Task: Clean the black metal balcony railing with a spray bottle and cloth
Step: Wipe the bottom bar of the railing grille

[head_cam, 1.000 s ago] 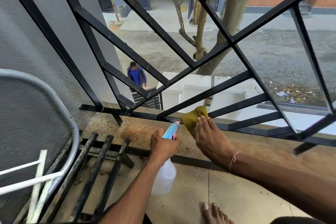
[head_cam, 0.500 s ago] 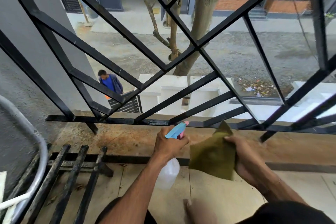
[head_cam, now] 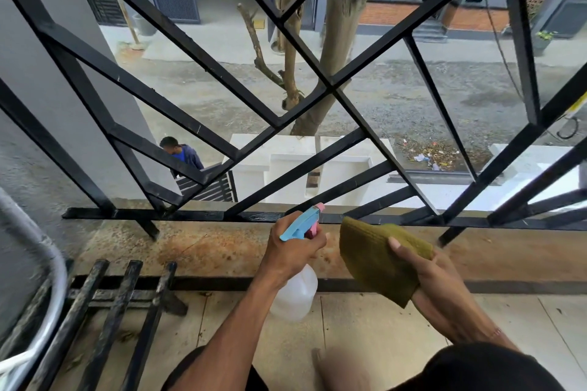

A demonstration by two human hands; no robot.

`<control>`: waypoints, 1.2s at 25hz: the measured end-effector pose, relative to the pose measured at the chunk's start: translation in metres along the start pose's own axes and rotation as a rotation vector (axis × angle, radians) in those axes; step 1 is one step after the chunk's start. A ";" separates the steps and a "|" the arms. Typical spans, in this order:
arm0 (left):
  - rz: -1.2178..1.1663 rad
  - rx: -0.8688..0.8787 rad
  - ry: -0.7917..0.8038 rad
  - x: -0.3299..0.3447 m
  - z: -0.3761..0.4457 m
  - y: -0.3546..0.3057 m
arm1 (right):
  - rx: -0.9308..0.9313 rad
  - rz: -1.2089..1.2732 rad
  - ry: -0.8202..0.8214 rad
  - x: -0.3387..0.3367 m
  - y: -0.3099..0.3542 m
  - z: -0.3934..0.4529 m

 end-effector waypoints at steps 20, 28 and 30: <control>0.071 0.073 -0.196 -0.028 0.006 0.006 | -1.099 -1.981 0.005 0.137 -0.033 0.083; 0.081 0.069 -0.240 -0.041 0.004 0.014 | -1.368 -2.089 0.405 0.160 -0.072 0.082; 0.081 0.062 -0.235 -0.039 0.004 0.015 | -1.369 -2.114 0.378 0.155 -0.058 0.080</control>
Point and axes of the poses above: each hand's wrist, its own z-axis towards the middle knuckle, its own x-axis out of the palm, y = z × x, the point moved 7 cm from there along z, towards the middle knuckle, and after that the axes turned 5 degrees about z, right-handed, at the moved point
